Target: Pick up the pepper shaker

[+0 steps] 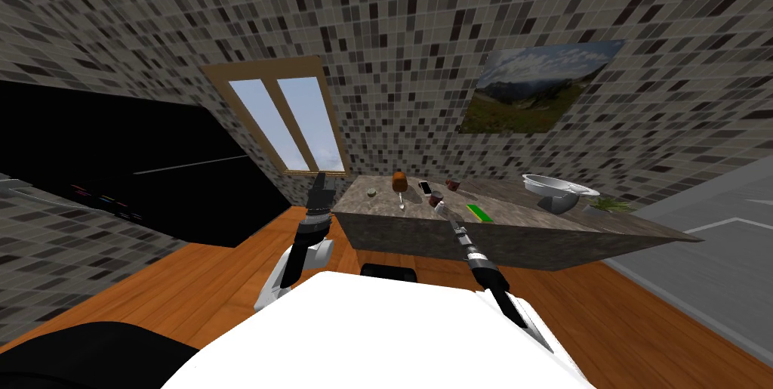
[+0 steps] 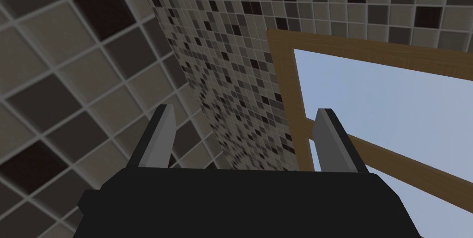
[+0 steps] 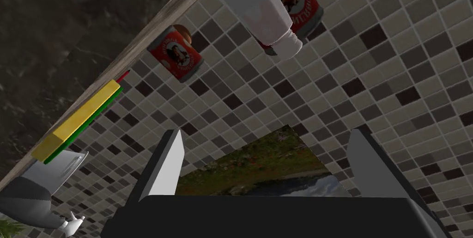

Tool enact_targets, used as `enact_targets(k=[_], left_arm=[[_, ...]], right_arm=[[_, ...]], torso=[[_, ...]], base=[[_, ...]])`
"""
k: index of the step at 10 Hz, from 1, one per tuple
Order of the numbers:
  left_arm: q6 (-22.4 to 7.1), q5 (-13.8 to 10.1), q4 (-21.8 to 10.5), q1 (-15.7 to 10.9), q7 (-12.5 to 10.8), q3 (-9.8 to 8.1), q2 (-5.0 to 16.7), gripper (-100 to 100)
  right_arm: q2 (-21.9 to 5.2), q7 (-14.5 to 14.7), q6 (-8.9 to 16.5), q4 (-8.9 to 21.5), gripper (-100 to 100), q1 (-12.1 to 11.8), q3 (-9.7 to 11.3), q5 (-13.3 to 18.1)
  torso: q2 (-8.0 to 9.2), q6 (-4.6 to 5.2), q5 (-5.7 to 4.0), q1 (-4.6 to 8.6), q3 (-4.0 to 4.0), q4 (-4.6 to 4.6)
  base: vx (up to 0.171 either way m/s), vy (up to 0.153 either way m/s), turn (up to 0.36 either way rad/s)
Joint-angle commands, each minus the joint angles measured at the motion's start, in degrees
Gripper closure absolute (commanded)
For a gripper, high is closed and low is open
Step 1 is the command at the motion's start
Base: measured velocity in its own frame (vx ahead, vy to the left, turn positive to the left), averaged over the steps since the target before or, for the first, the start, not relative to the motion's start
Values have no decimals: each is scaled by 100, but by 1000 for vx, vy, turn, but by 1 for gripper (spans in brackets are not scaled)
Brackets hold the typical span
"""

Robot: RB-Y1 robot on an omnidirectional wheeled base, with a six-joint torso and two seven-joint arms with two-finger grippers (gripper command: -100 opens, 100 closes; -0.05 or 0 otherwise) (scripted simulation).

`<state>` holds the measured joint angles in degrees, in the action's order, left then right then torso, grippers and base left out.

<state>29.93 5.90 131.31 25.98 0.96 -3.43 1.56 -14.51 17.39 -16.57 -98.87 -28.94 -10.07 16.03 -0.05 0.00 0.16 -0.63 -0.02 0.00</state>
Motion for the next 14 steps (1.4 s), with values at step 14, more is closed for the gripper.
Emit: enact_targets(k=[14], left_arm=[[0,0,0,0,0,-1,1,0]], right_arm=[[-1216,1413,653,1838,-100,912,-402,1035]], torso=[[-18,-1,-11,54,-10,-4]], base=[[29,85,17]])
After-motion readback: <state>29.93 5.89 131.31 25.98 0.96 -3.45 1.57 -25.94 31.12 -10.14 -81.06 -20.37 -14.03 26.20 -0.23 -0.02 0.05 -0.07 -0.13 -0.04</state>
